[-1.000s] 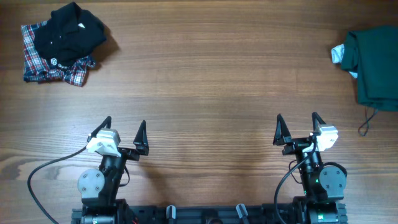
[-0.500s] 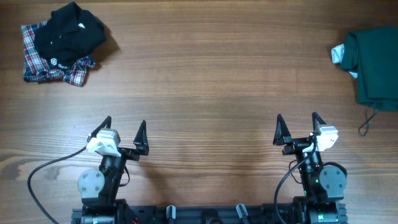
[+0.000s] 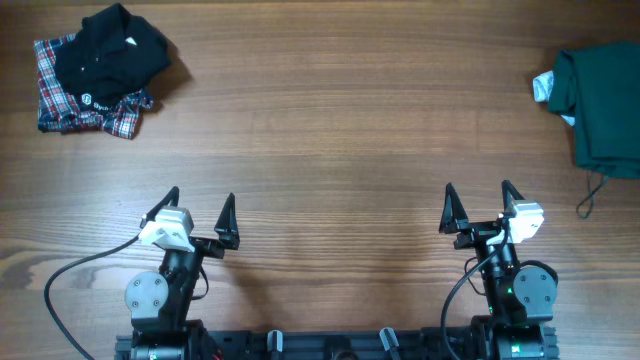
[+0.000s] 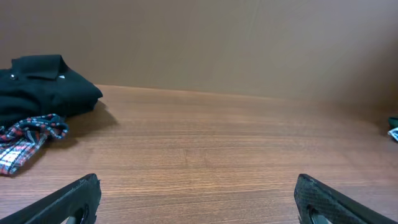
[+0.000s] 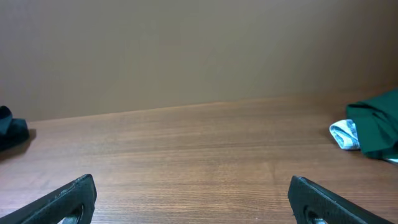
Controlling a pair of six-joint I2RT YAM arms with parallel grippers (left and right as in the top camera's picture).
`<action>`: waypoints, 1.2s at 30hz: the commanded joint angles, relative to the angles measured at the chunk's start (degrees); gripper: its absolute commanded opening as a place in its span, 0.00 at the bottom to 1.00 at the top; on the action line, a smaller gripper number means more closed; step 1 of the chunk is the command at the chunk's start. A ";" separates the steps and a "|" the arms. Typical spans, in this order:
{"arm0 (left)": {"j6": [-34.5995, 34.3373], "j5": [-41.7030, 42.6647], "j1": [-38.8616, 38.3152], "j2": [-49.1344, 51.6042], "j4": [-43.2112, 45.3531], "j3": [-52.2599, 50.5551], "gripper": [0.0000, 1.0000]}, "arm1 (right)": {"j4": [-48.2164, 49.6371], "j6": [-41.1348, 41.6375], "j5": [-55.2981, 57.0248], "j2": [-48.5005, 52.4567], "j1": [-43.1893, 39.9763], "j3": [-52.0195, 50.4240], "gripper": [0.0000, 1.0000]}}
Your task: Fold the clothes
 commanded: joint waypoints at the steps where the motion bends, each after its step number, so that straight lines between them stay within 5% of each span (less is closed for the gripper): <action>1: 0.46 -0.94 -0.37 -0.39 -0.20 -0.39 1.00 | 0.31 -1.01 -0.68 0.09 -0.39 -0.02 1.00; 16: 0.46 -0.92 -0.37 -0.39 -0.20 -0.39 1.00 | 2.51 -0.17 -0.39 0.09 -0.39 -0.02 1.00; 24: 0.46 -0.94 -0.37 -0.39 -0.20 -0.39 1.00 | 10.14 29.94 -1.36 0.09 -0.39 -0.02 1.00; 26: 0.46 -0.94 -0.37 -0.39 -0.20 -0.39 1.00 | 10.54 32.00 -1.92 0.09 -0.39 -0.02 1.00; 32: 0.46 -0.94 -0.37 -0.39 -0.20 -0.39 1.00 | 24.74 22.16 -16.44 0.09 -0.39 0.33 1.00; 36: 0.46 -0.92 -0.37 -0.39 -0.20 -0.39 1.00 | 24.94 15.61 -16.13 0.72 -0.39 4.76 1.00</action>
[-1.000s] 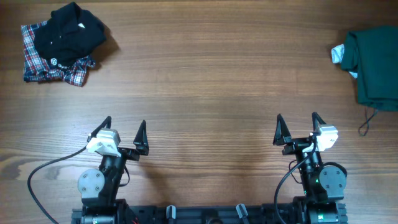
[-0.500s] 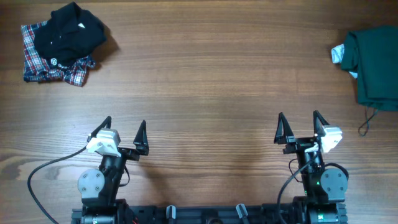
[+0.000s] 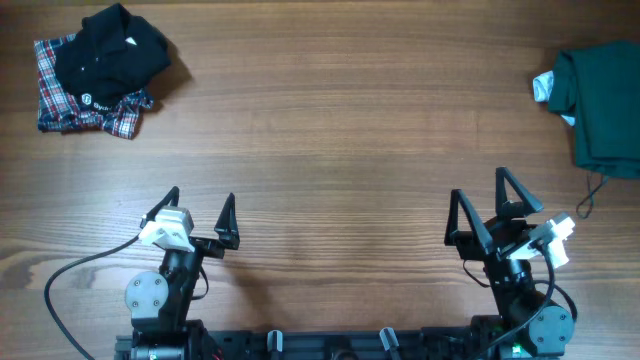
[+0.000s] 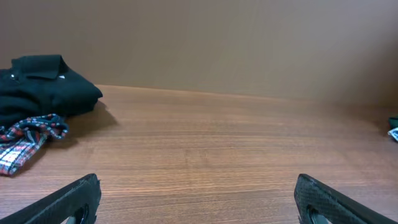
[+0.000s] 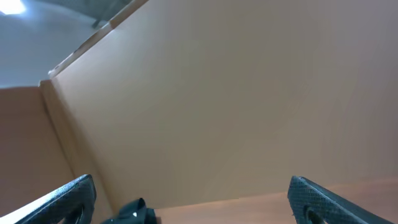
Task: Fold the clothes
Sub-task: 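Reach the right gripper to the green garment at top right and grasp it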
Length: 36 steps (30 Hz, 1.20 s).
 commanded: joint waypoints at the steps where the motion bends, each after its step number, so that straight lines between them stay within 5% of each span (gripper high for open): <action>1: 0.46 -0.94 -0.37 -0.42 -0.20 -0.39 1.00 | -2.62 -7.93 -3.13 1.60 -0.35 5.60 1.00; 11: 0.46 -0.94 -0.37 -0.42 -0.20 -0.39 1.00 | -16.28 -19.39 4.83 35.67 -1.33 30.64 1.00; 22: 0.46 -0.94 -0.37 -0.42 -0.20 -0.39 1.00 | -44.59 -19.43 -7.61 80.15 -23.63 73.96 1.00; 29: 0.46 -0.94 -0.37 -0.42 -0.20 -0.39 1.00 | -48.65 -5.01 -4.63 89.99 -35.06 75.84 1.00; 36: 0.46 -0.94 -0.37 -0.42 -0.20 -0.39 1.00 | -46.82 -3.06 -5.31 99.76 -42.12 75.84 1.00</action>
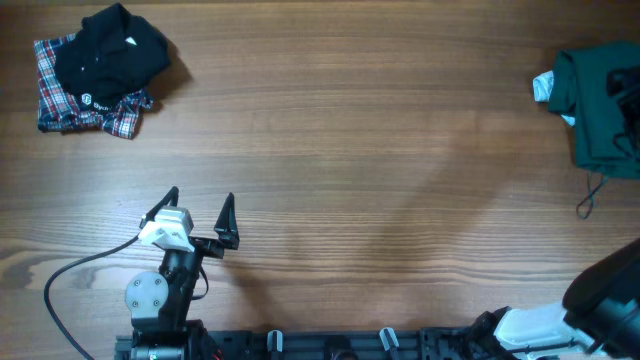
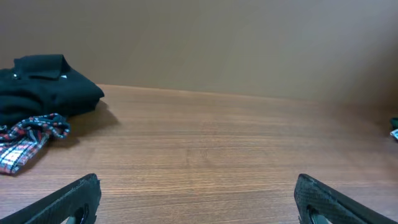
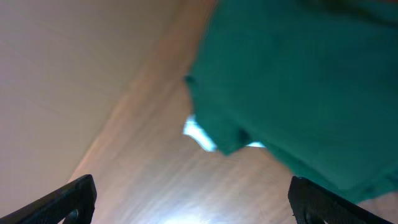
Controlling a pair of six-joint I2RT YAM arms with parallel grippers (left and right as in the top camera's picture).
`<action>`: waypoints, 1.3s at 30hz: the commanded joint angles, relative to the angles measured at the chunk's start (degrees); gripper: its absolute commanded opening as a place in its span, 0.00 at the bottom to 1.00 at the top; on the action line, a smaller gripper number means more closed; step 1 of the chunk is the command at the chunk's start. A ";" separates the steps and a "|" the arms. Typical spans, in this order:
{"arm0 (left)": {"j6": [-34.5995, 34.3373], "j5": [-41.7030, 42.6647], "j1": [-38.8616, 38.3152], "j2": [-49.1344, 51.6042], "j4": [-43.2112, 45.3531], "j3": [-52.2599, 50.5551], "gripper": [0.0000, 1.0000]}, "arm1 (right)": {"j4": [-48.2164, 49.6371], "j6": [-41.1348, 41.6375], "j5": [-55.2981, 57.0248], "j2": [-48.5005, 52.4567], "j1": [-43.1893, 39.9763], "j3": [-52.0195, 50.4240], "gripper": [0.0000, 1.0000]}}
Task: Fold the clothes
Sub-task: 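Reach the right gripper to the green garment at top right and grasp it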
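Observation:
A dark green garment (image 1: 600, 100) lies bunched at the table's far right, with a pale blue-white piece (image 1: 543, 88) at its left edge. The right wrist view looks down on this green garment (image 3: 298, 81). My right gripper (image 3: 194, 194) hangs above it, open and empty, clear of the cloth. The raised right arm (image 1: 605, 305) fills the overhead view's bottom right corner. At the far left, a black shirt (image 1: 110, 50) rests on a plaid shirt (image 1: 60, 105). My left gripper (image 1: 200, 208) stands open near the front edge, empty (image 2: 198, 190).
A thin dark cord (image 1: 590, 198) trails from the green garment toward the front. A brown wall (image 2: 217, 43) backs the wooden table (image 1: 330, 150). In the left wrist view the black shirt (image 2: 43, 87) and the plaid shirt (image 2: 25, 140) sit far left.
My right arm has lifted high and swung to the right. Its camera faced the wall then and now looks down on the green garment. The left arm and all the clothes are unchanged.
Both grippers first stood open and level near the front edge. Then the right gripper was tilted upward and turned toward the right, facing the wall. Now it hangs open over the green garment, while the left has stayed in place.

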 commanded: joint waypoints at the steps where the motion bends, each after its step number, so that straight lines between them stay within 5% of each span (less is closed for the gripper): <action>1: 0.46 -0.70 -0.37 -0.42 -0.15 -0.37 1.00 | 1.64 1.81 0.55 4.92 -1.33 1.14 1.00; 7: 0.46 -0.72 -0.37 -0.42 -0.15 -0.37 1.00 | 7.30 2.25 1.51 11.54 -1.88 1.14 1.00; 10: 0.46 -0.72 -0.37 -0.42 -0.15 -0.37 1.00 | 5.51 8.81 8.61 13.33 -3.32 1.14 1.00; 26: 0.46 -0.72 -0.37 -0.42 -0.15 -0.37 1.00 | 7.43 8.94 8.26 20.50 -6.29 1.14 1.00; 39: 0.46 -0.70 -0.37 -0.42 -0.13 -0.37 1.00 | 12.52 17.14 -2.69 21.44 -6.25 1.14 0.99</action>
